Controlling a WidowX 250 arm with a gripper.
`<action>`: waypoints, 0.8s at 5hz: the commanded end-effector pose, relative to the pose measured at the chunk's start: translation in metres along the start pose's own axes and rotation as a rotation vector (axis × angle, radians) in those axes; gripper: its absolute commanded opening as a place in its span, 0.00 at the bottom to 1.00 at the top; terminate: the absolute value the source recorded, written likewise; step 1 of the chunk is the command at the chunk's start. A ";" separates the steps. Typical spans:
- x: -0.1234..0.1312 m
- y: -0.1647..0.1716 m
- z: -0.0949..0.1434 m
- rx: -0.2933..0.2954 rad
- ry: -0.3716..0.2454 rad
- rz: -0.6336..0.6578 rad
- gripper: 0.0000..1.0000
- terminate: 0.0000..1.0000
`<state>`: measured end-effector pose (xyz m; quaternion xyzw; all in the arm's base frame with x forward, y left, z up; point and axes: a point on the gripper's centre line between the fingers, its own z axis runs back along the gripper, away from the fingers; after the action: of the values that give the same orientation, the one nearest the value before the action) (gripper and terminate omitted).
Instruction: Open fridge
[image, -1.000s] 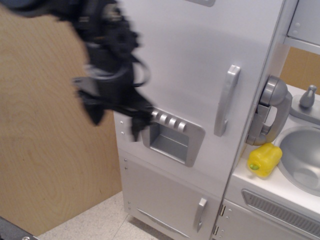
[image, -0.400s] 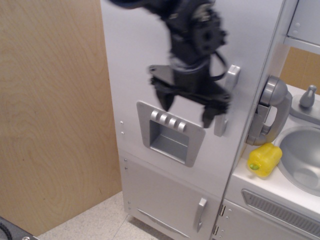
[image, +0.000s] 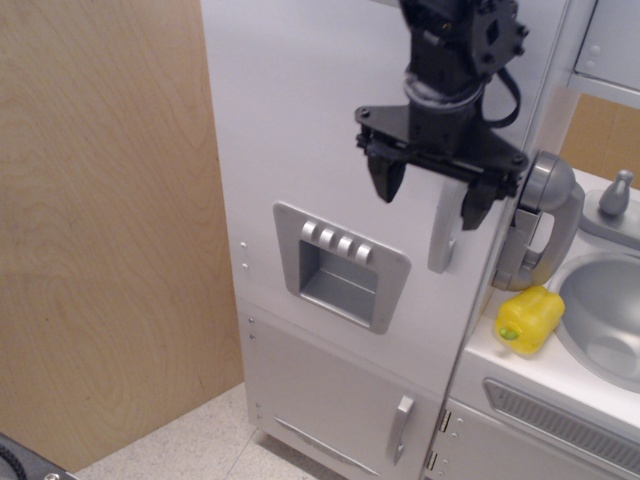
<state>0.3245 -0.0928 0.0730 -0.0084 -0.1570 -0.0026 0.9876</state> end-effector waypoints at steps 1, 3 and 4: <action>0.021 -0.008 -0.004 0.046 -0.114 0.016 1.00 0.00; 0.031 -0.006 -0.013 0.056 -0.119 0.044 0.00 0.00; 0.032 -0.004 -0.013 0.045 -0.121 0.049 0.00 0.00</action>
<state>0.3491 -0.0953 0.0524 0.0185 -0.1885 0.0235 0.9816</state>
